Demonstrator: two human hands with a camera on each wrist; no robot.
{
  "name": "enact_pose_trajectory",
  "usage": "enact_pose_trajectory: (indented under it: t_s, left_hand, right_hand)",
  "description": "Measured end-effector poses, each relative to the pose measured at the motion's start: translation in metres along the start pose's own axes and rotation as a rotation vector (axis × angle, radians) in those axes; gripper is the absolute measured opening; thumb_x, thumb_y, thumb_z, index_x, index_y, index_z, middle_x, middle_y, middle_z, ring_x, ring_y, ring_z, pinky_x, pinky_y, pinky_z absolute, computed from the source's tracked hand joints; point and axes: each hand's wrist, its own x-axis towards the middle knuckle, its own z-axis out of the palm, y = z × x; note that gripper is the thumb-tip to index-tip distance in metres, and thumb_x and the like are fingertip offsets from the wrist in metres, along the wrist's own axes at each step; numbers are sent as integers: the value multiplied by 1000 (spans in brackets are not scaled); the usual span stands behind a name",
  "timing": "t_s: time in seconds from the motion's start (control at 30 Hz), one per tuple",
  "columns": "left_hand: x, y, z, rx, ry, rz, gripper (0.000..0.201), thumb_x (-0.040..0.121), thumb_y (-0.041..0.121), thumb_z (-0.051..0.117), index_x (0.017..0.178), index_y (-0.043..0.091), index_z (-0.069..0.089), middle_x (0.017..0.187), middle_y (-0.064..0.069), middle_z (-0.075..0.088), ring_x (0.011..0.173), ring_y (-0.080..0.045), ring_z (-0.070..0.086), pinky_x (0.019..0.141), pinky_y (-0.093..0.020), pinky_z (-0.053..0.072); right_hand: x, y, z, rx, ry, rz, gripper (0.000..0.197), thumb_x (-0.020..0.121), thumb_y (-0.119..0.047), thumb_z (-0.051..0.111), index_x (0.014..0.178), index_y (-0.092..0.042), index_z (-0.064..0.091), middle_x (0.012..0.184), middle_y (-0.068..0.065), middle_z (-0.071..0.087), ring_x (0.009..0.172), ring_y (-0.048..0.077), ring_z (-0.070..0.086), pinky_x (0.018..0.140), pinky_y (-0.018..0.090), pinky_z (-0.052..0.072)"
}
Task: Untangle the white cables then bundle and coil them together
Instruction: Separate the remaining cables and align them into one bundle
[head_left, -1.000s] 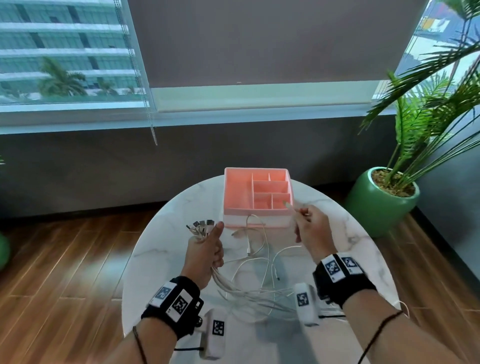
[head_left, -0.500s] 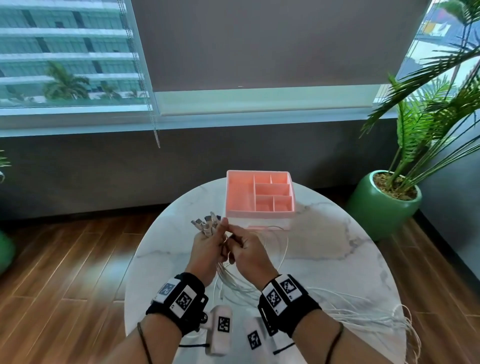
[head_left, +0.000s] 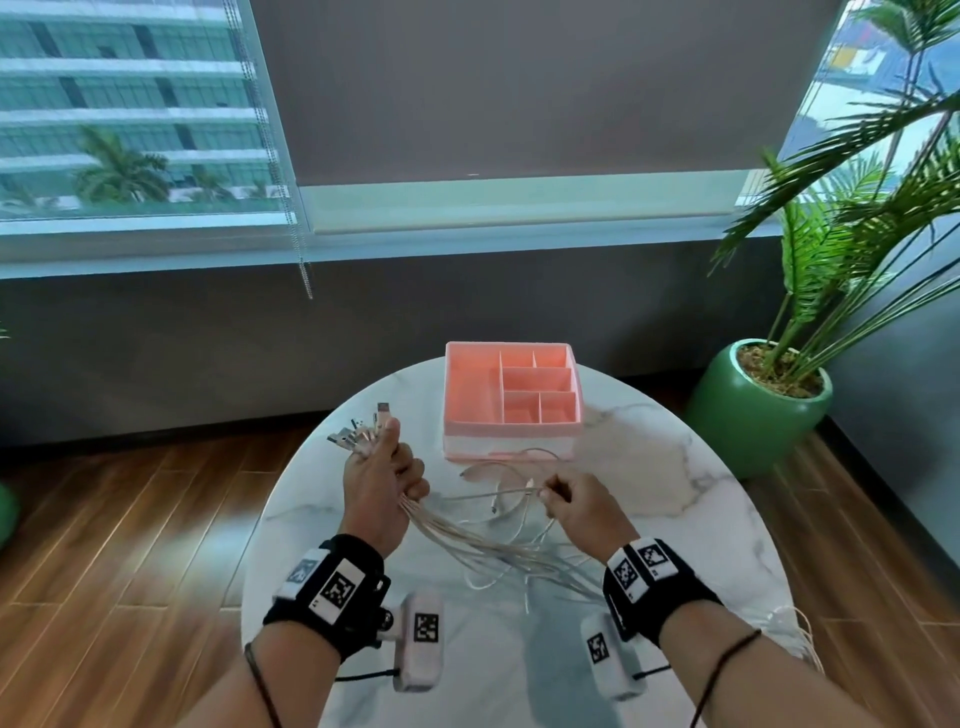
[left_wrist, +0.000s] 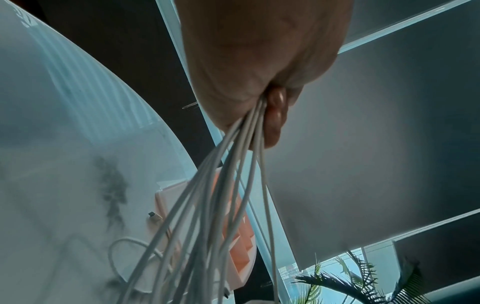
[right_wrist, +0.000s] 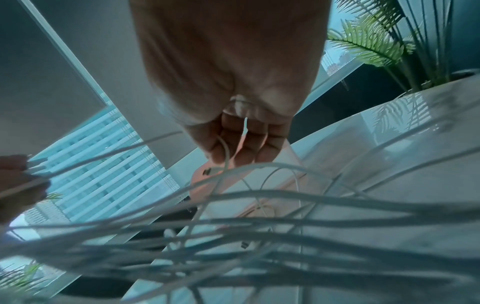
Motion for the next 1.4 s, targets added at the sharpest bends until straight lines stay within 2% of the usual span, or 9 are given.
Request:
enact_pose_trajectory:
  t_s: [0.07,0.37,0.47,0.57,0.73,0.97,1.1,1.23,1.4]
  left_hand:
    - [-1,3,-1,32,-17,0,35,103,26,53,73,24,35,56,5,26,42,-8,20,37,-19,20]
    - [-2,17,-16,95,1,9,35,103,26,54,73,24,36,56,5,25,42,-7,17,38,-17,15]
    - [-3,11,-13,113,0,-2,31,102,26,55,75,24,40,56,5,26,43,-8,18,38,-17,16]
    - [-5,2,-1,175,-41,2,31,101,28,58,74,24,44,58,4,24,45,-10,18,40,-19,15]
    - [-15,-10,20,235,-201,59,38,100,24,59,63,25,55,54,4,22,40,-10,20,41,-19,18]
    - [-21,-23,25,310,-374,59,24,85,23,79,70,18,60,57,-3,34,40,-10,28,41,-21,21]
    - [-24,-19,24,280,-301,41,16,82,25,76,75,17,63,52,5,34,40,-8,26,41,-23,15]
    - [-14,-7,23,178,-109,79,17,97,32,63,94,15,66,52,7,32,40,-8,25,36,-21,21]
    - [-9,4,24,34,-36,100,29,96,41,63,80,18,56,54,4,30,40,-9,21,37,-19,19]
  right_hand:
    - [5,4,-7,-70,70,46,14,95,-13,59,83,-21,62,75,-5,65,67,7,59,58,14,39]
    - [16,16,-52,2,342,264,10,90,-12,66,82,-8,70,81,6,70,83,28,65,71,28,45]
    - [18,-7,-59,220,203,236,32,90,-33,71,74,-5,66,61,8,67,60,26,65,64,41,58]
    - [15,-44,-56,472,-5,218,37,96,-36,63,73,-8,56,50,2,47,40,18,44,43,29,41]
    - [15,-98,-43,748,-163,142,18,98,-17,57,84,-16,47,57,-2,28,44,12,21,41,22,17]
    - [18,-134,-9,1086,-139,362,31,101,-22,49,70,-15,46,51,-4,29,39,7,23,39,17,17]
    - [20,-128,0,1029,-3,393,27,97,-15,46,70,-17,45,51,-2,33,39,10,28,43,20,25]
    - [11,-105,15,844,-159,453,22,94,-14,51,73,-16,46,53,0,34,41,14,31,44,21,30]
    - [-5,-67,32,585,-280,312,23,90,-7,61,71,-11,50,55,6,44,42,18,45,47,26,42]
